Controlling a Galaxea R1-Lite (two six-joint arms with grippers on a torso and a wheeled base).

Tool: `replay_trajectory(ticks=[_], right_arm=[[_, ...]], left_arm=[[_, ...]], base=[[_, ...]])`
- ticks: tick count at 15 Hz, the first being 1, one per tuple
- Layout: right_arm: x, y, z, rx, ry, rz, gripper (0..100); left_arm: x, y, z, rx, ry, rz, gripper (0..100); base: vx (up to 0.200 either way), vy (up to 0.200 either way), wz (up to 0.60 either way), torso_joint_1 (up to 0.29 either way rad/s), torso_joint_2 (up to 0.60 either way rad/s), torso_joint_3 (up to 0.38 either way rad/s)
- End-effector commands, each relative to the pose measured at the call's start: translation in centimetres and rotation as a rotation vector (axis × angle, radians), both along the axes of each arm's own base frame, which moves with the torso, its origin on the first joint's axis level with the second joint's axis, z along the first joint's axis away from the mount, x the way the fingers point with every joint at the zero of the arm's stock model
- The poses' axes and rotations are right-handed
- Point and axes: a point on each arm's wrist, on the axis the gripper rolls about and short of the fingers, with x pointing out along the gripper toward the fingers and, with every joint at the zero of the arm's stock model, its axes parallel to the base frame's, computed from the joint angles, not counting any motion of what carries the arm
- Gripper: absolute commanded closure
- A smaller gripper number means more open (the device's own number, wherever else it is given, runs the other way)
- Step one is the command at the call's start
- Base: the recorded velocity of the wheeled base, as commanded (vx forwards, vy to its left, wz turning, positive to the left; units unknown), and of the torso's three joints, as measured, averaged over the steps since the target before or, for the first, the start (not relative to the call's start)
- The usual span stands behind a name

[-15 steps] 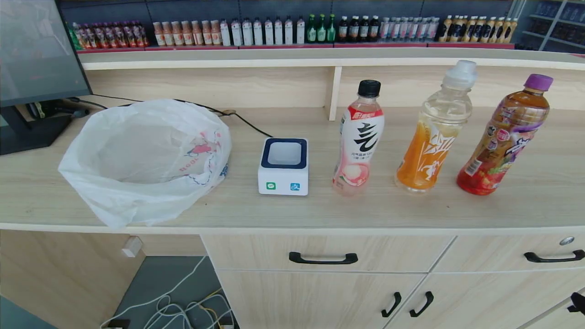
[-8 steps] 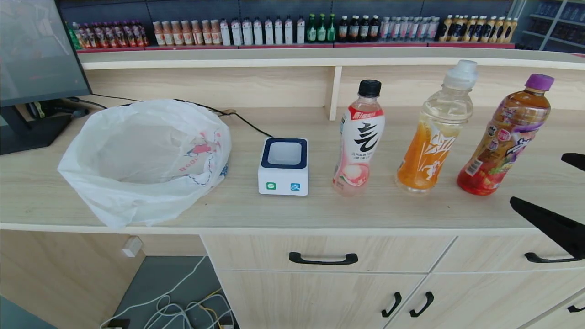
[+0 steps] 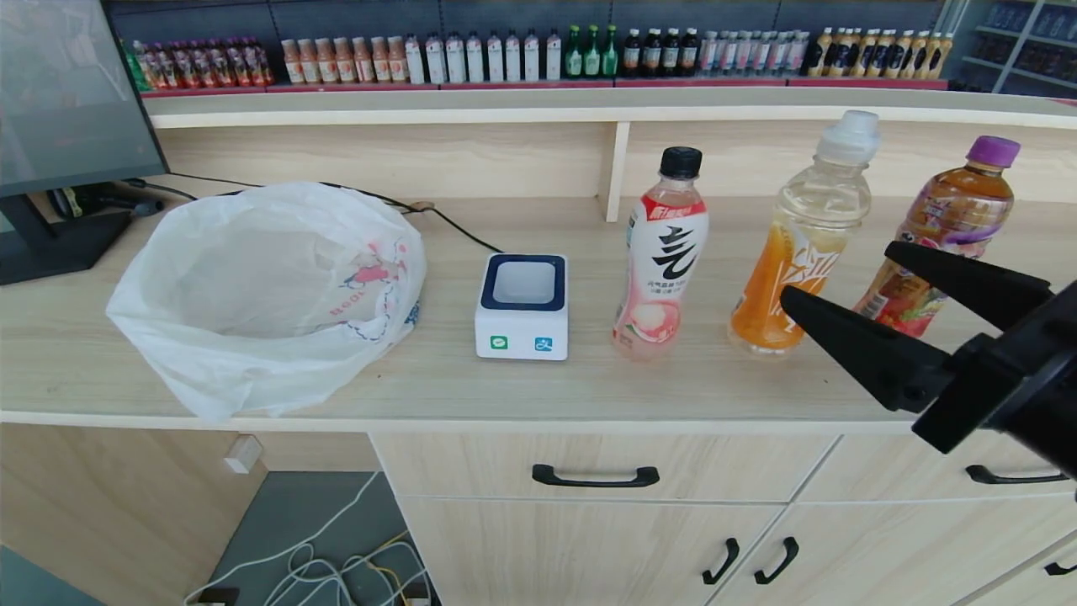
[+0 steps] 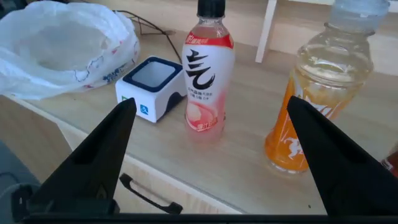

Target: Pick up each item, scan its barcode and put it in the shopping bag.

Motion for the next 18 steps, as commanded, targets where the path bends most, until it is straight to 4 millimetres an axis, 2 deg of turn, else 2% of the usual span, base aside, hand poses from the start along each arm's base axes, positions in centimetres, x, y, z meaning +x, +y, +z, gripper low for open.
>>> replay_trajectory(ticks=[1,4,6,11,16,18], right_arm=[[2.6,3.2,-1.9,0.051,0.040,-0.014,0],[3.8,4.4,-3.0,0.127,0.001,-0.034,0],[3.8,4.5,-3.8,0.117,0.011,-0.031,0],[4.2,4.9,-4.0,0.112,0.016,-0.031,0],[5.2,5.6,-5.4,0.079,0.032,-0.047,0],[5.9,5.2,-5.8,0.071,0.039,-0.087,0]], left_arm=[[0.0,0.0,0.0,-0.001,-0.001,0.000,0],[0.0,0.0,0.0,0.001,-0.001,0.000,0],[0.0,0.0,0.0,-0.001,-0.001,0.000,0],[0.0,0.0,0.0,-0.001,-0.001,0.000,0],[0.0,0.0,0.0,0.001,-0.001,0.000,0],[0.0,0.0,0.0,-0.001,-0.001,0.000,0]], base=[[0.000,0.000,0.00,0.000,0.00,0.000],[0.000,0.000,0.00,0.000,0.00,0.000],[0.000,0.000,0.00,0.000,0.00,0.000],[0.000,0.000,0.00,0.000,0.00,0.000],[0.000,0.000,0.00,0.000,0.00,0.000],[0.000,0.000,0.00,0.000,0.00,0.000]])
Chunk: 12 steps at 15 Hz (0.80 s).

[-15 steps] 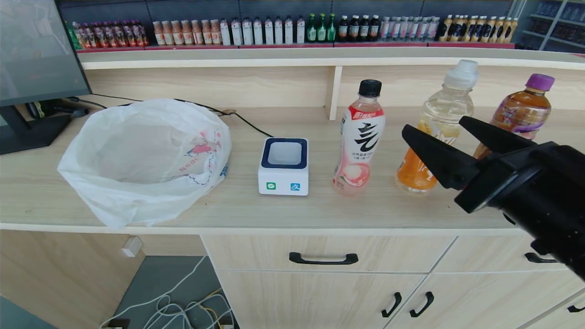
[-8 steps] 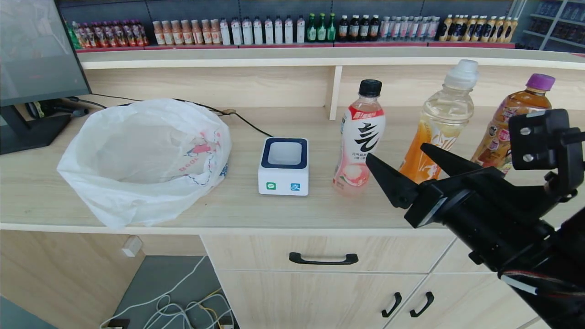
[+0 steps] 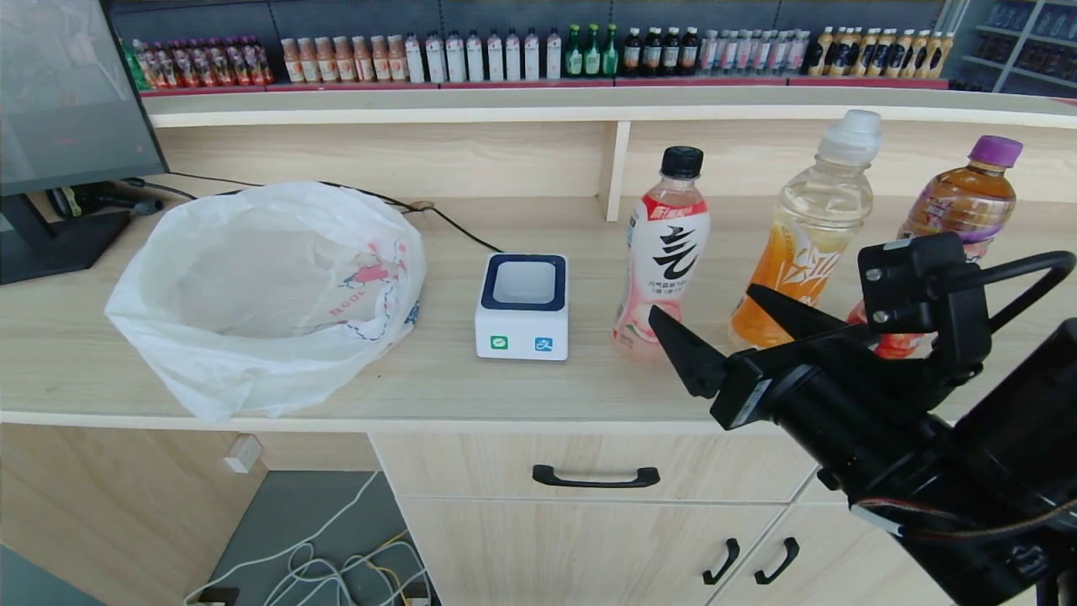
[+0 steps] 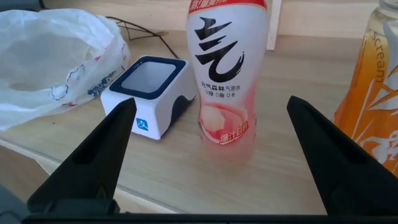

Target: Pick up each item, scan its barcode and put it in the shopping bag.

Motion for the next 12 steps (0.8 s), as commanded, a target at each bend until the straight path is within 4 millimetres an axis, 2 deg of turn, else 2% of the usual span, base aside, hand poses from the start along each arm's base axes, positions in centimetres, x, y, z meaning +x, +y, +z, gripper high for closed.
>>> replay_trajectory(ticks=[1,7,12], right_arm=[[1.1,-0.3,-0.6,-0.019,0.008,-0.040,0],[2.4,-0.1,-1.7,-0.111,-0.014,-0.085,0],[3.7,0.2,-1.6,-0.106,-0.025,-0.108,0]], left_arm=[[0.0,0.0,0.0,0.000,-0.001,0.000,0],[0.0,0.0,0.0,0.001,-0.001,0.000,0],[0.0,0.0,0.0,0.001,-0.001,0.000,0]], base=[[0.000,0.000,0.00,0.000,0.00,0.000],[0.000,0.000,0.00,0.000,0.00,0.000],[0.000,0.000,0.00,0.000,0.00,0.000]])
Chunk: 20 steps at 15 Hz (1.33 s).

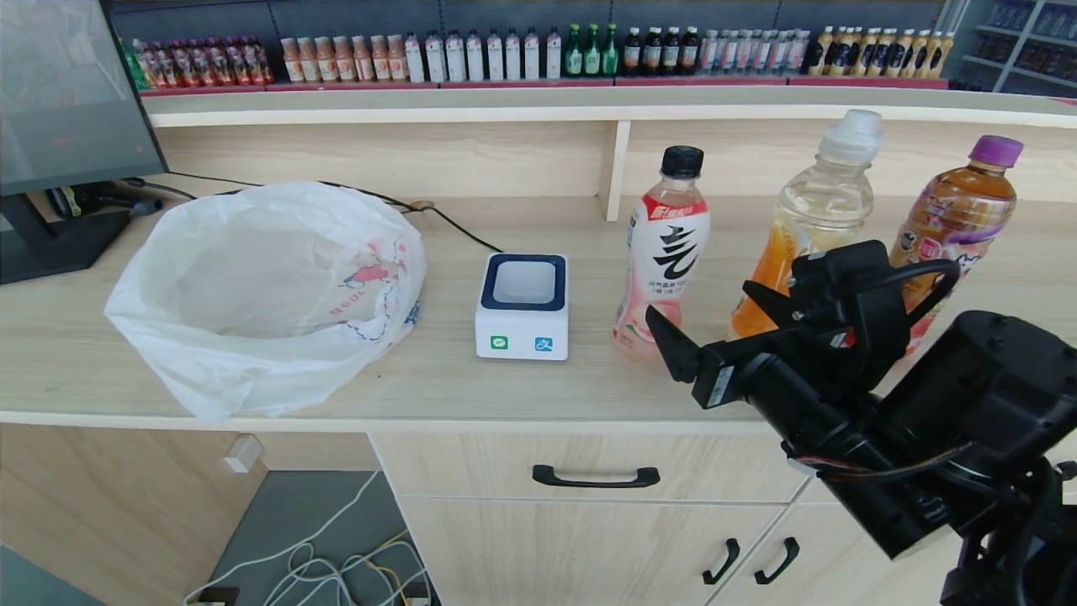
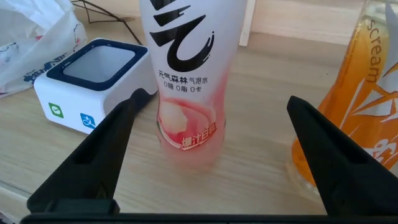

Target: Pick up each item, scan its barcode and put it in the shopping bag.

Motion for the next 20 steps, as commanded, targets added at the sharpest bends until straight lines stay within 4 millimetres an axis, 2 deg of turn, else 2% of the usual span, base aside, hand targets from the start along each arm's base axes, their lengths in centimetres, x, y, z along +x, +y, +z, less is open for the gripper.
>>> replay_trajectory(ticks=[1,14,20], right_arm=[[0.6,0.4,-0.1,0.000,-0.001,-0.003,0],[3.4,2.7,0.2,0.038,-0.024,-0.040,0],[4.3,3.0,0.1,0.044,-0.031,-0.050,0]], left_arm=[[0.0,0.0,0.0,-0.001,-0.001,0.000,0],[0.0,0.0,0.0,-0.001,0.001,0.000,0],[0.0,0.0,0.0,-0.001,-0.001,0.000,0]], base=[[0.000,0.000,0.00,0.000,0.00,0.000],[0.000,0.000,0.00,0.000,0.00,0.000],[0.000,0.000,0.00,0.000,0.00,0.000]])
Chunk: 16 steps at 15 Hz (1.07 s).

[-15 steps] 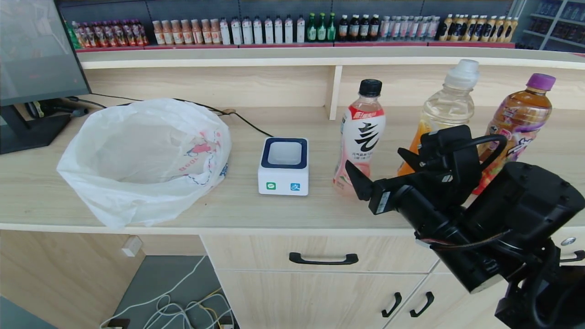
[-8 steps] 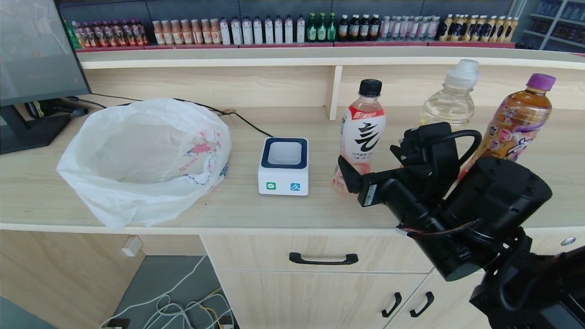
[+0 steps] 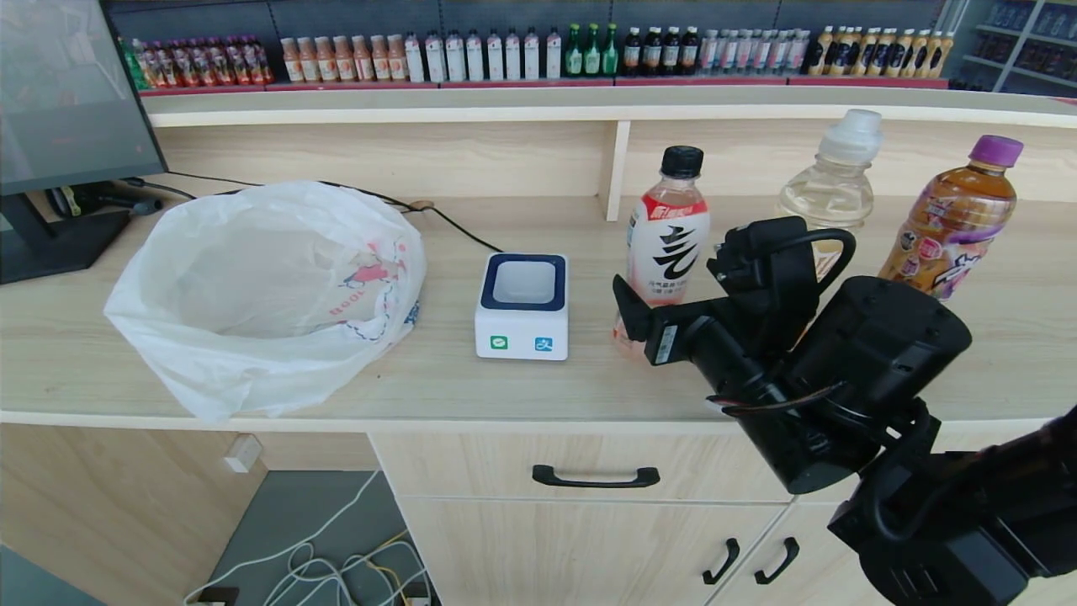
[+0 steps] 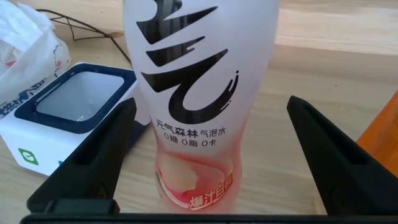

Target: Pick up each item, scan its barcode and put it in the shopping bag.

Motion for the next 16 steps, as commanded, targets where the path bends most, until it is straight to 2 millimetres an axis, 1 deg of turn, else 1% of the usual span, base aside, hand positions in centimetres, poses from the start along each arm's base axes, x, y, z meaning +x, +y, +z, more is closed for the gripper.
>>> replay_trajectory(ticks=[1,11,16], right_arm=[[0.4,0.3,0.0,0.003,-0.005,-0.001,0],[1.6,1.5,-0.5,0.007,-0.017,0.001,0],[2.0,1.8,-0.7,0.007,-0.015,-0.008,0]], left_arm=[[0.0,0.0,0.0,0.001,0.000,0.000,0],[0.0,0.0,0.0,0.001,0.000,0.000,0],[0.0,0.0,0.0,0.000,-0.001,0.000,0]], base=[[0.000,0.000,0.00,0.000,0.00,0.000],[0.000,0.000,0.00,0.000,0.00,0.000],[0.000,0.000,0.00,0.000,0.00,0.000]])
